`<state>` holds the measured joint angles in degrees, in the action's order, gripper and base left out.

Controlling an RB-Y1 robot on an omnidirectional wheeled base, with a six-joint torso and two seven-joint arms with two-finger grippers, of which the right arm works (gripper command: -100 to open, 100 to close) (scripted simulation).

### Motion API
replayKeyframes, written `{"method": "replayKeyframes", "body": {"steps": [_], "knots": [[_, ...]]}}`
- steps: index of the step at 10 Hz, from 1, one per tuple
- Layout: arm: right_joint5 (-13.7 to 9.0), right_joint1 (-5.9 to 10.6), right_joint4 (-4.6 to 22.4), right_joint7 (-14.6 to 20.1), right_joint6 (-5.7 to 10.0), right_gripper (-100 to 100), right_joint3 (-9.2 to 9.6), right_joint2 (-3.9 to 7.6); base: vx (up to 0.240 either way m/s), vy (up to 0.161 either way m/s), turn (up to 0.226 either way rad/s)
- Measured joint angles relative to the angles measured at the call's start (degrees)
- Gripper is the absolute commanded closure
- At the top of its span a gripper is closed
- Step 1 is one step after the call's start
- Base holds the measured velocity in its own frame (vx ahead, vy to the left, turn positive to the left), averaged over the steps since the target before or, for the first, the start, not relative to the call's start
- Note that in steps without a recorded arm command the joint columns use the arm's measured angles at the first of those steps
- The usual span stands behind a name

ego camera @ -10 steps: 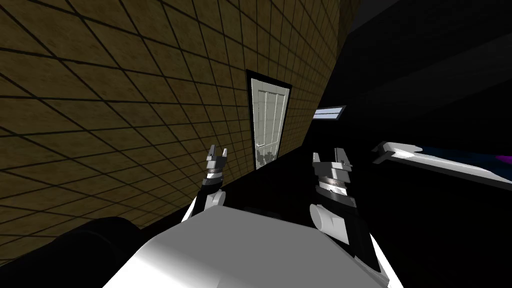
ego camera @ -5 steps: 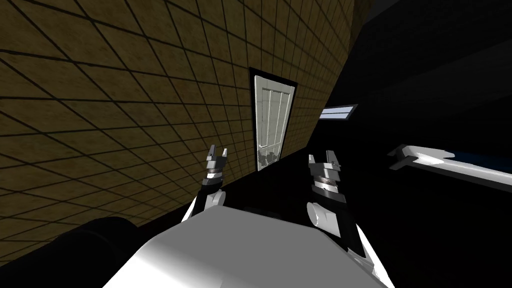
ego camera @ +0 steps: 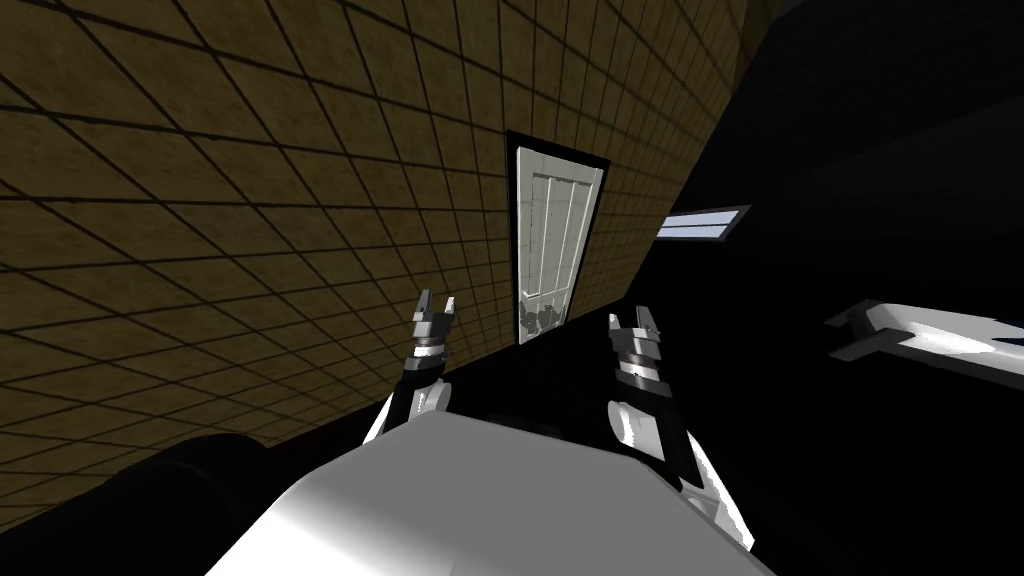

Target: Pull the door open

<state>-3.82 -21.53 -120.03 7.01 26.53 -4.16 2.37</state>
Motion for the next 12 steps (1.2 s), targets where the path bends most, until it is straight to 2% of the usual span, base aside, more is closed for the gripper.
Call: {"method": "replayKeyframes", "body": {"steps": [4, 9, 12], "knots": [[0.0, 2.57, 7.3, -0.1, 1.82, -100, 0.07, 0.93, 0.094, -0.034, 0.156], [-0.1, 4.90, 14.2, 0.0, 3.43, -100, -0.04, 1.85, 0.049, -0.018, 0.098], [-0.2, 7.51, 20.4, 0.0, 5.18, -100, -0.18, 2.68, 0.089, -0.043, 0.140]]}}
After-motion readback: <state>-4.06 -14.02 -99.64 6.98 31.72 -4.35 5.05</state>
